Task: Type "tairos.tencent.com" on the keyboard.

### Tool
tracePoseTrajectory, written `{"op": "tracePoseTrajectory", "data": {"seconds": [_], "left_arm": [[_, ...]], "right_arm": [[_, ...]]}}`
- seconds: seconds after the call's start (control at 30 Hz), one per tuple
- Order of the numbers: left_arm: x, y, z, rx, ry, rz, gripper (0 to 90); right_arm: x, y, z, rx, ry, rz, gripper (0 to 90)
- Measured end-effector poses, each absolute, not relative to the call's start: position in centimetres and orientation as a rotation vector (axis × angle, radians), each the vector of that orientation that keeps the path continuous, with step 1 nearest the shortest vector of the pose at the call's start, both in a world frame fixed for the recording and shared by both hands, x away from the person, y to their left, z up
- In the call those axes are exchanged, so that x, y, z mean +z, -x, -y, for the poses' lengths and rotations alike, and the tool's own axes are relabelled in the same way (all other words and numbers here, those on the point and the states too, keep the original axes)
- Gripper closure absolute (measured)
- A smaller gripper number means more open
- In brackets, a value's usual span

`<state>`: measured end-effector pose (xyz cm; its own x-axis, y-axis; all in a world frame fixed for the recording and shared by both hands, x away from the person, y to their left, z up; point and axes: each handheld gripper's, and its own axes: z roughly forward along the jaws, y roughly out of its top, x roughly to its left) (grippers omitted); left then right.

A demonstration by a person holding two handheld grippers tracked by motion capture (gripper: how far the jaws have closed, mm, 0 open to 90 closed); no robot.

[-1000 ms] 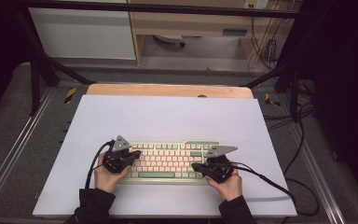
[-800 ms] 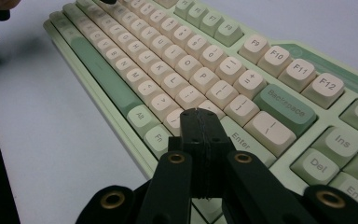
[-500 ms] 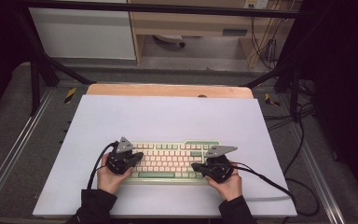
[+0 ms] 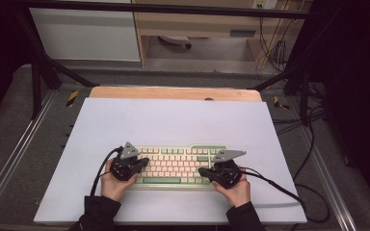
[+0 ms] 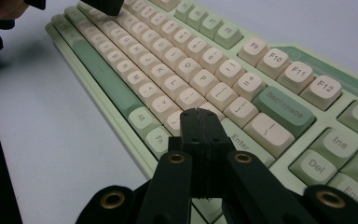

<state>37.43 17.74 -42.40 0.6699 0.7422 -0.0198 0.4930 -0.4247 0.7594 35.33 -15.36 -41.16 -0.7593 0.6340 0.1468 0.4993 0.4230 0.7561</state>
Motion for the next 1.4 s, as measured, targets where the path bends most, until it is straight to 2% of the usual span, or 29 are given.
{"op": "tracePoseTrajectory", "data": {"seconds": [0.77, 1.4], "left_arm": [[-41.5, -36.3, -18.9, 0.402, -2.087, -0.937, 90.0], [-41.7, -35.1, -21.0, 0.399, -2.067, -0.948, 90.0]], "right_arm": [[-40.9, -35.2, 15.1, 1.267, -1.001, -2.508, 90.0], [-40.7, -35.4, 12.5, 1.269, -0.952, -2.551, 90.0]]}}
